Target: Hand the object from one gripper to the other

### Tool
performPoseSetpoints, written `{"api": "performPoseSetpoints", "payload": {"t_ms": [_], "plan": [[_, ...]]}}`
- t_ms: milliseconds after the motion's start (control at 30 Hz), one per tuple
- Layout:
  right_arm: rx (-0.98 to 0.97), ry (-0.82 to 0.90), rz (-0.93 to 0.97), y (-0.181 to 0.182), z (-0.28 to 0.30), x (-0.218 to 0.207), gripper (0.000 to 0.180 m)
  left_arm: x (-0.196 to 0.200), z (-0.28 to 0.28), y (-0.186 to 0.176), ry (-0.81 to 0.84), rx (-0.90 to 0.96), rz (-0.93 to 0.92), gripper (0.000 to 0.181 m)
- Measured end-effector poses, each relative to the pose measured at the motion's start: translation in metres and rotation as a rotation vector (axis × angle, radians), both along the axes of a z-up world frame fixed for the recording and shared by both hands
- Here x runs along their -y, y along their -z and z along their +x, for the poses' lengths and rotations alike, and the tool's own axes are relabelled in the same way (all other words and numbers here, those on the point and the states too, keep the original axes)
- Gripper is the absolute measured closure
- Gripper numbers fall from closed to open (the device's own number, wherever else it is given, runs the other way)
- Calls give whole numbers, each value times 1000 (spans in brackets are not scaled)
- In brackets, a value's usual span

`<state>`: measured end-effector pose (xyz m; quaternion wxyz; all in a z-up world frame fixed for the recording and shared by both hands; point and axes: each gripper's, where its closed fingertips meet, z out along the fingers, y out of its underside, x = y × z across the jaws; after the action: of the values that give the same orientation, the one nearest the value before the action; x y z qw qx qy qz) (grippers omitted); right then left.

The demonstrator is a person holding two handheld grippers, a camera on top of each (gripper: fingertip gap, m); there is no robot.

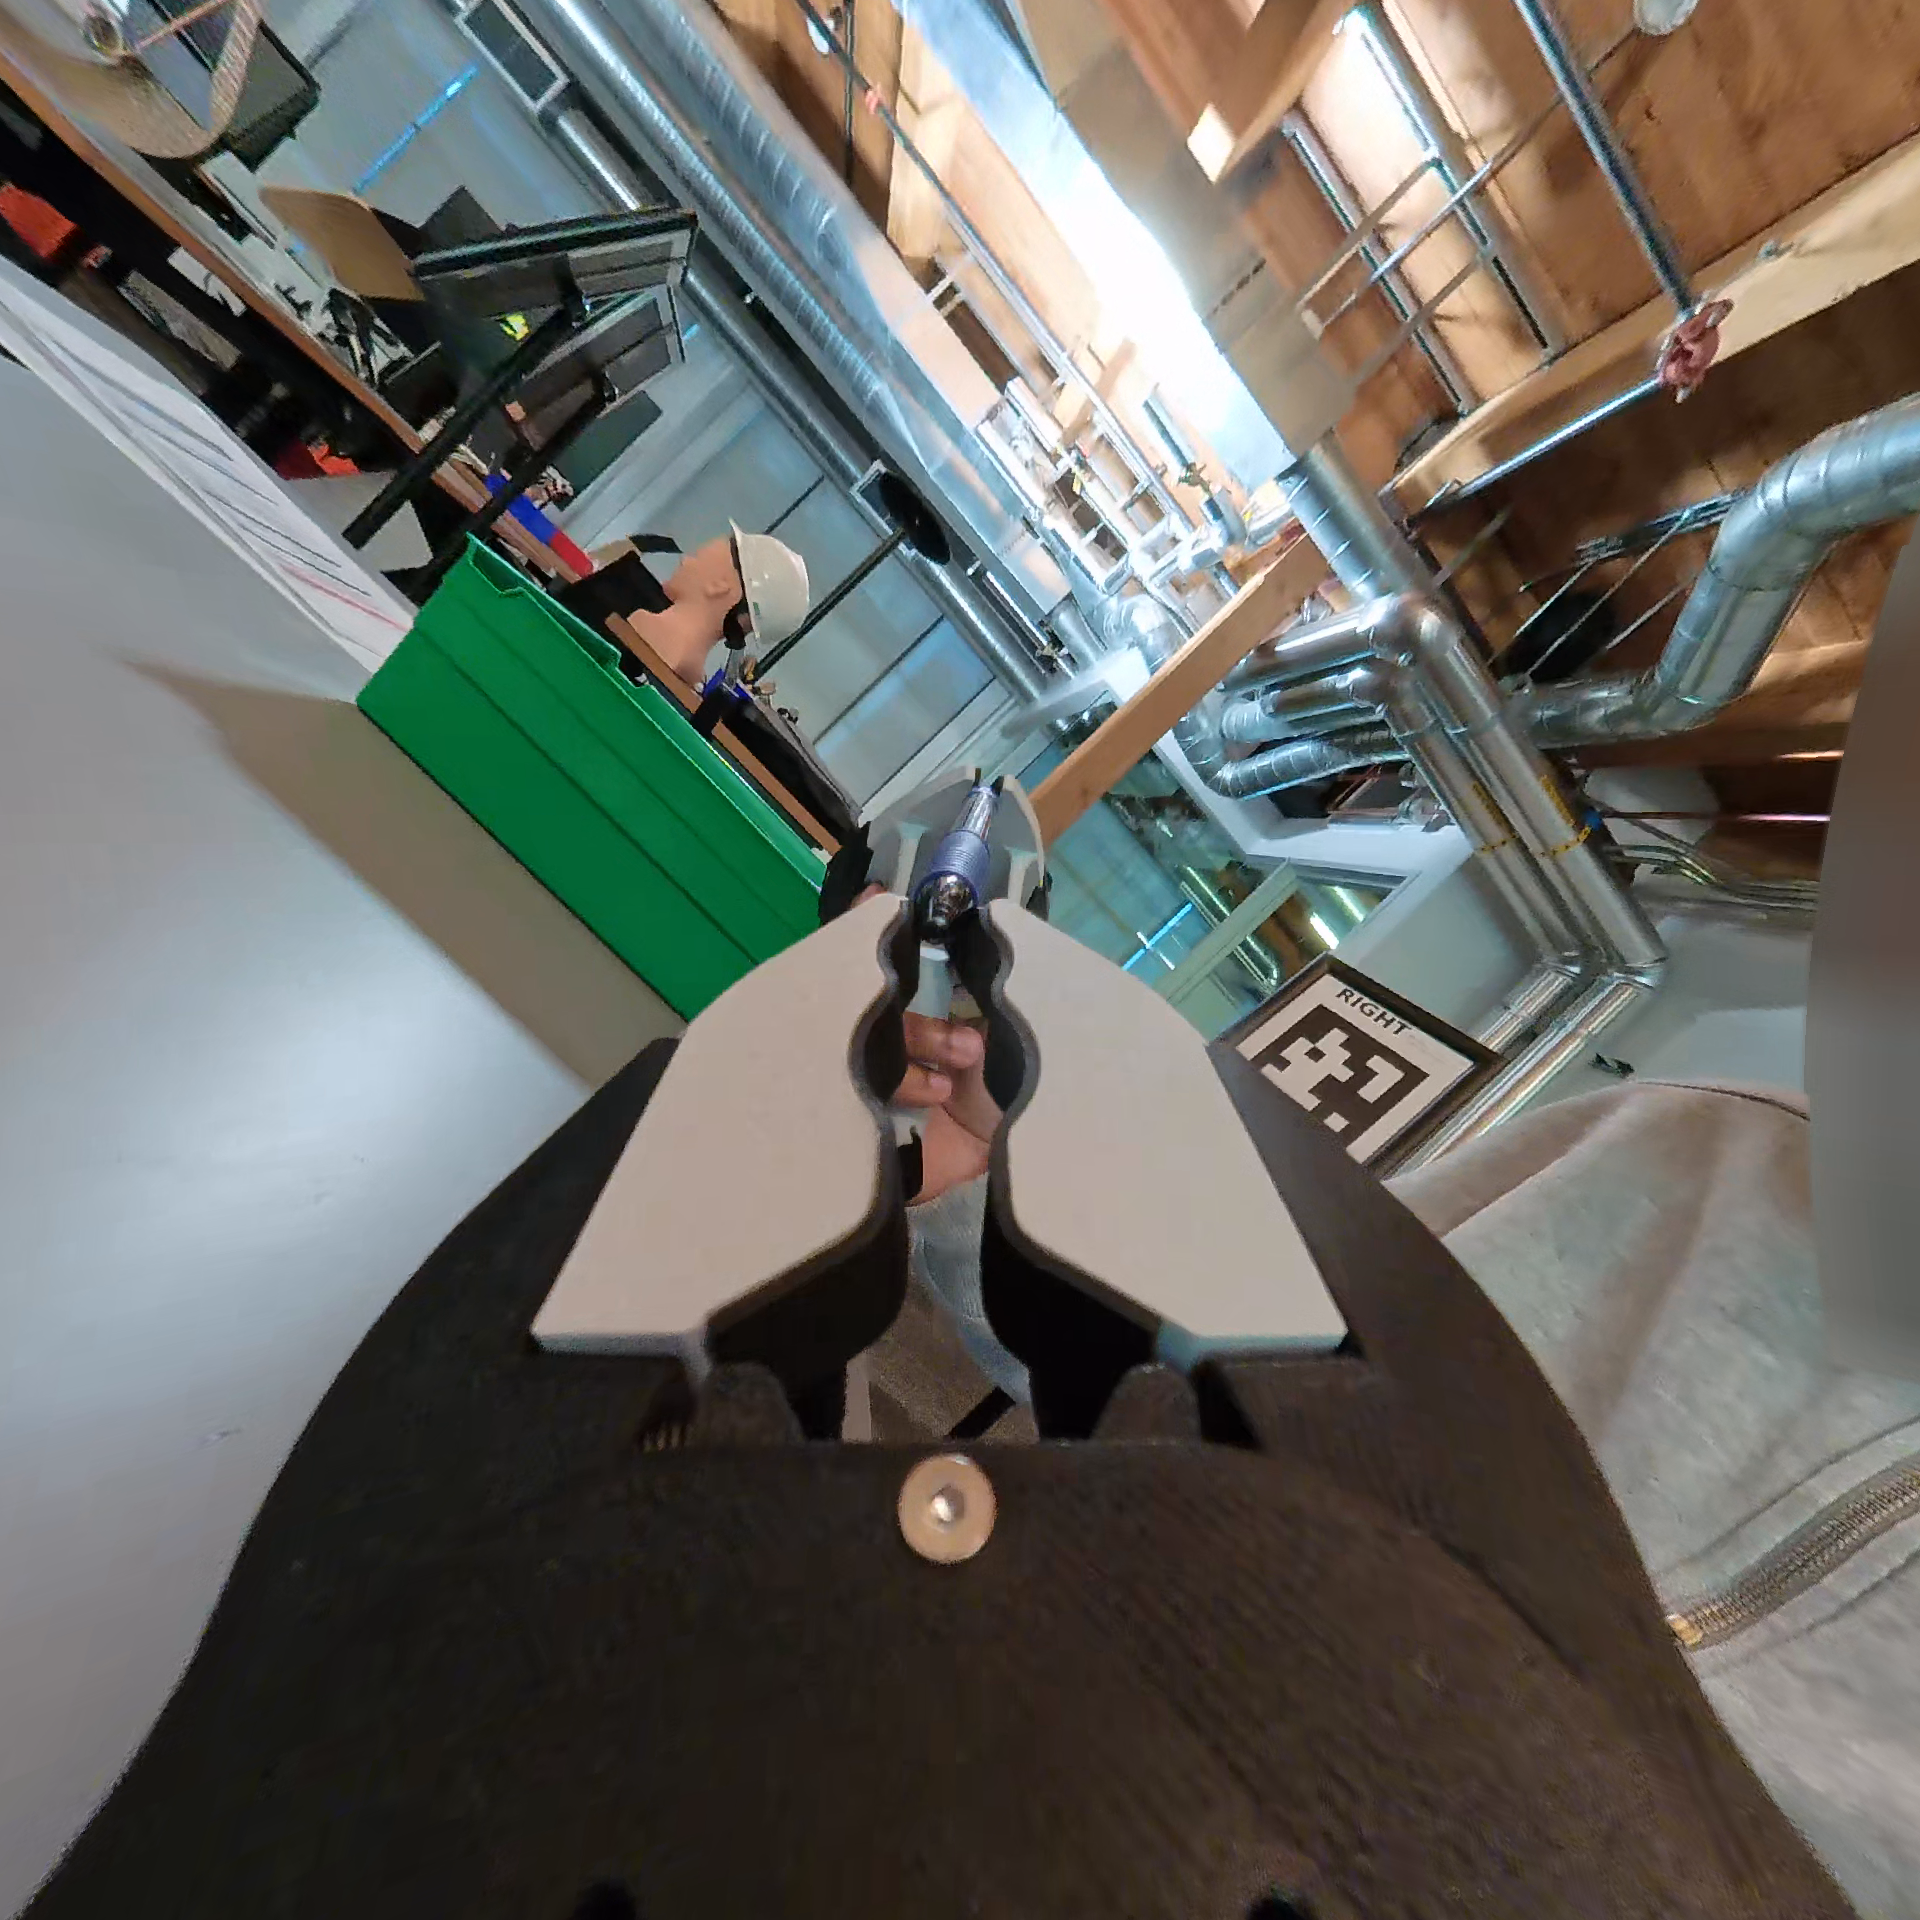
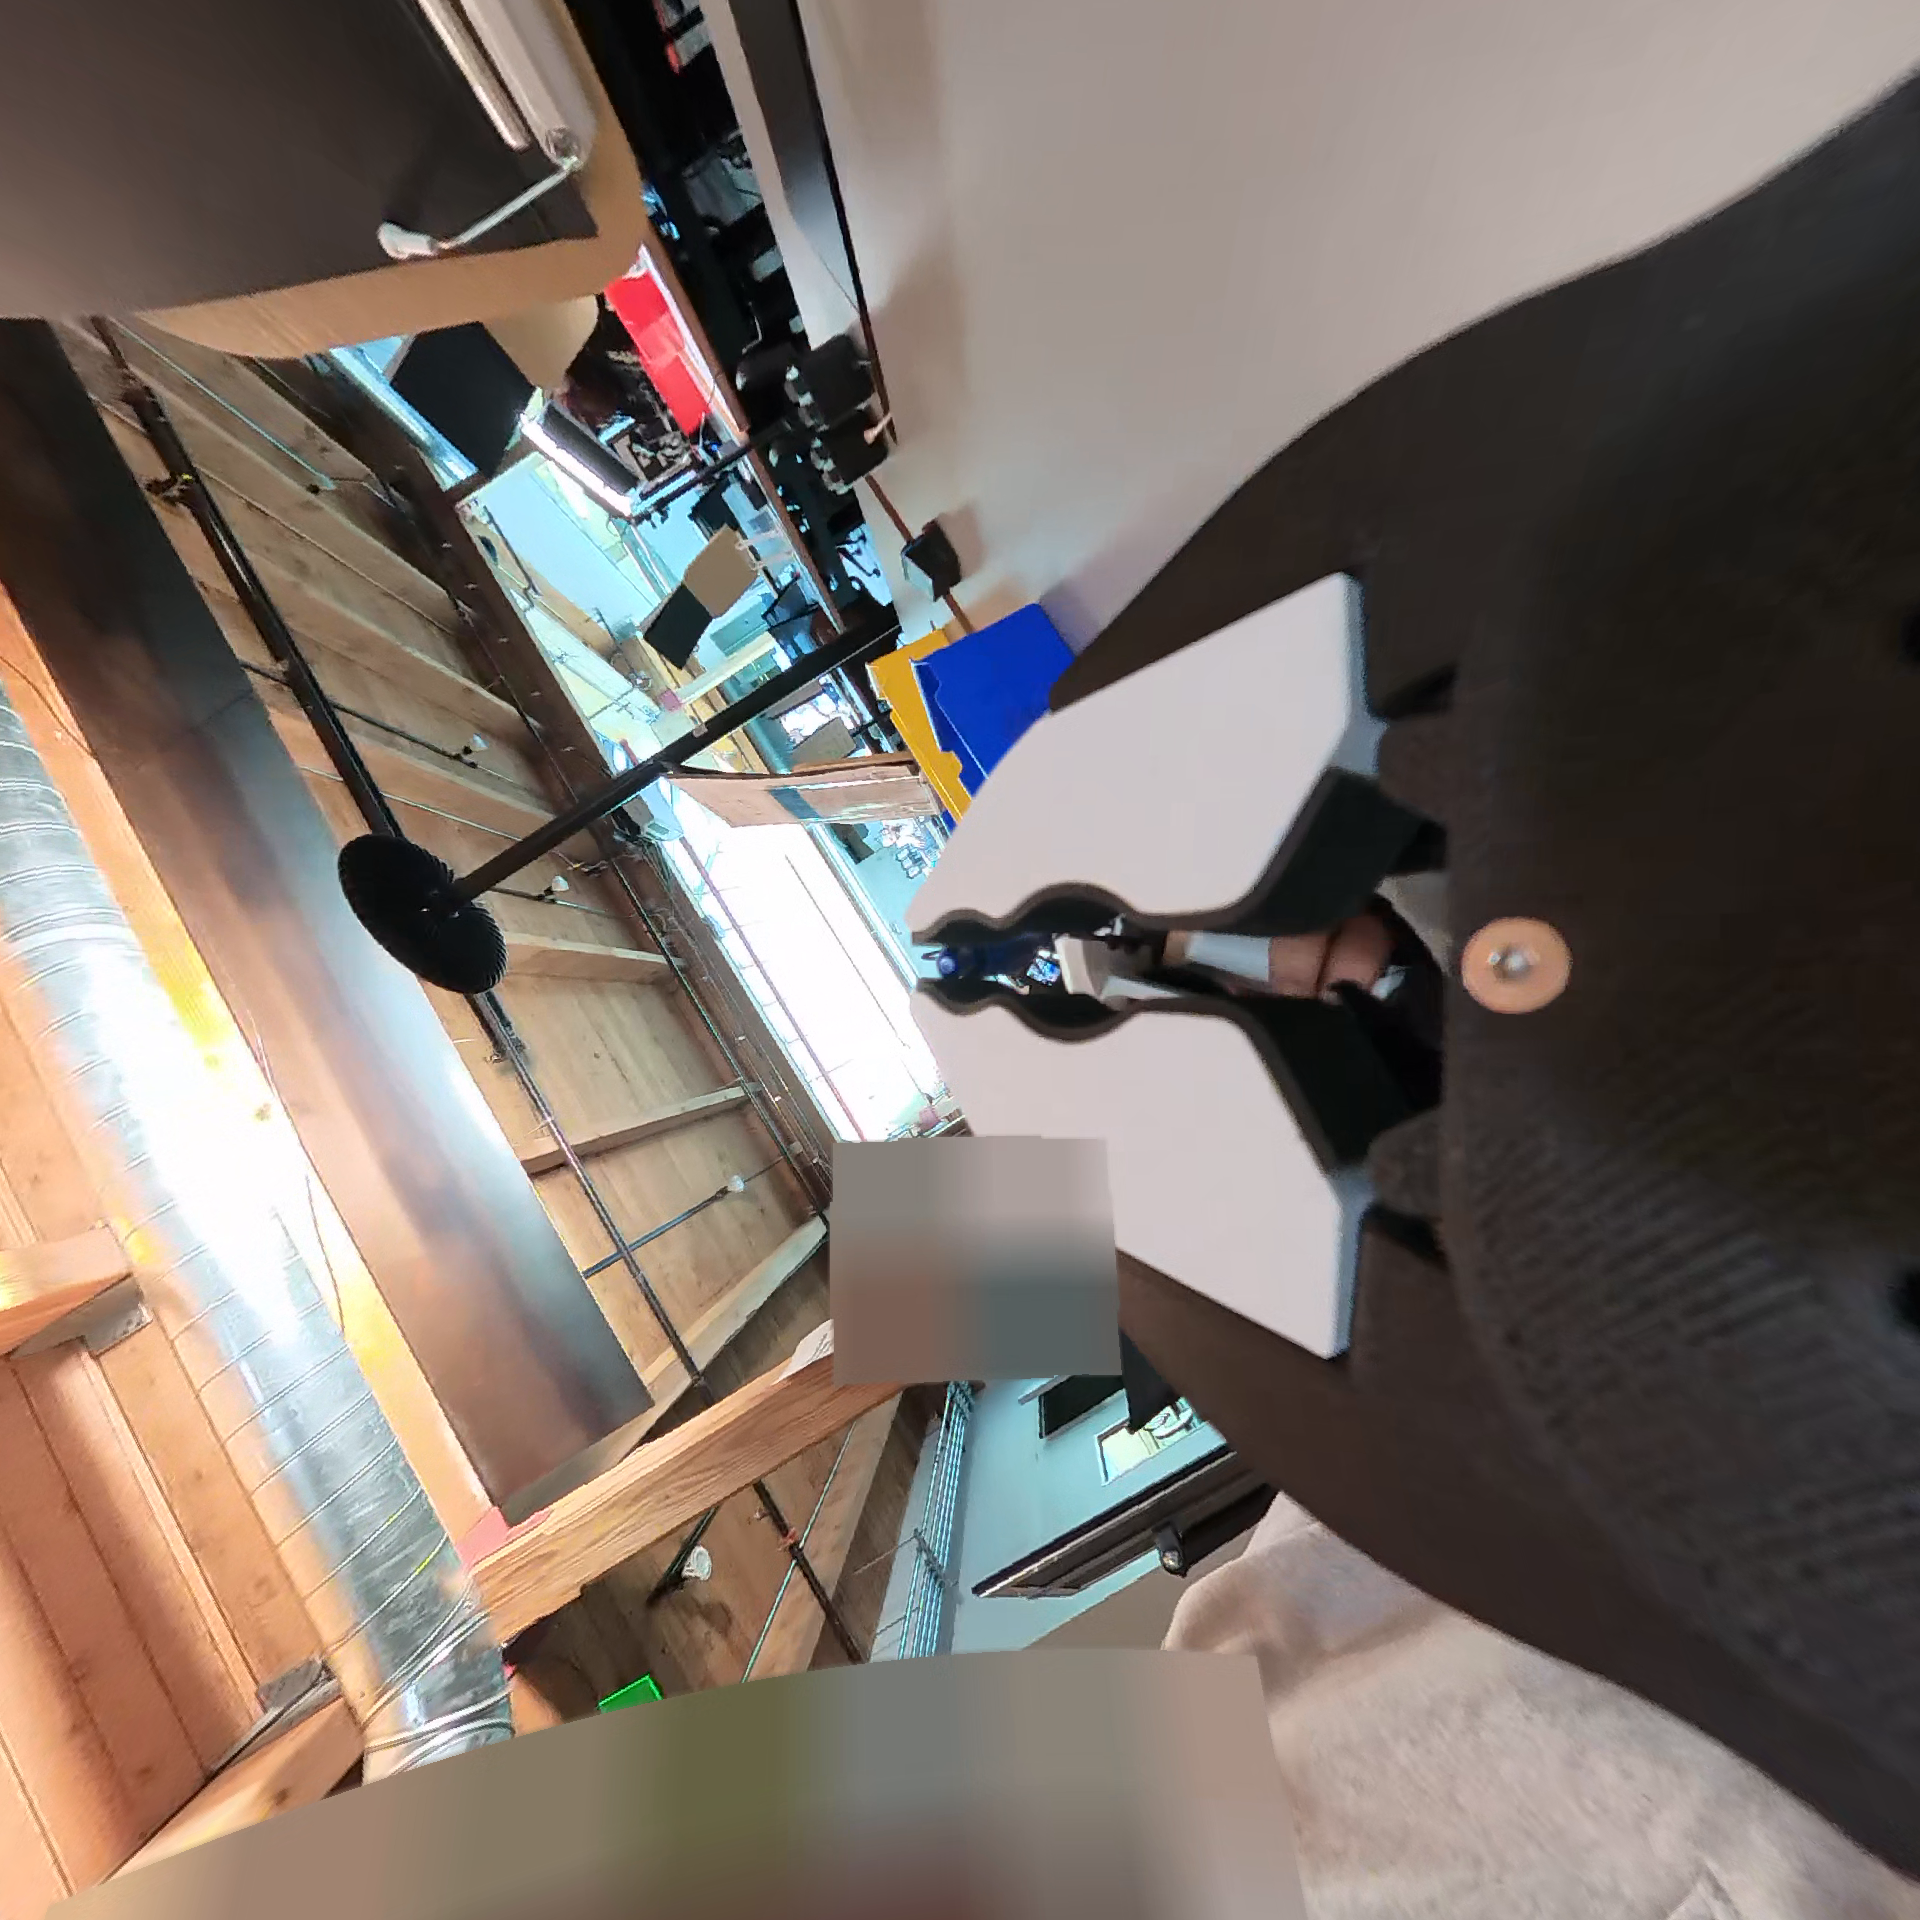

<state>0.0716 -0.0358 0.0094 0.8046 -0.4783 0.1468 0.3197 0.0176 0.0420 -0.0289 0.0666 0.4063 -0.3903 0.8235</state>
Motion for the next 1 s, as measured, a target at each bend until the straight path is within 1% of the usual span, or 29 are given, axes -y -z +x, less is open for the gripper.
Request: {"api": "performPoseSetpoints", "payload": {"t_ms": [367,1000], "plan": [[-24,7,22,-2,5,4,174,11,-4,4,29,22,78,171],[-13,-5,35,-5,2,6,174,18,-4,6,57,12,70,170]]}}
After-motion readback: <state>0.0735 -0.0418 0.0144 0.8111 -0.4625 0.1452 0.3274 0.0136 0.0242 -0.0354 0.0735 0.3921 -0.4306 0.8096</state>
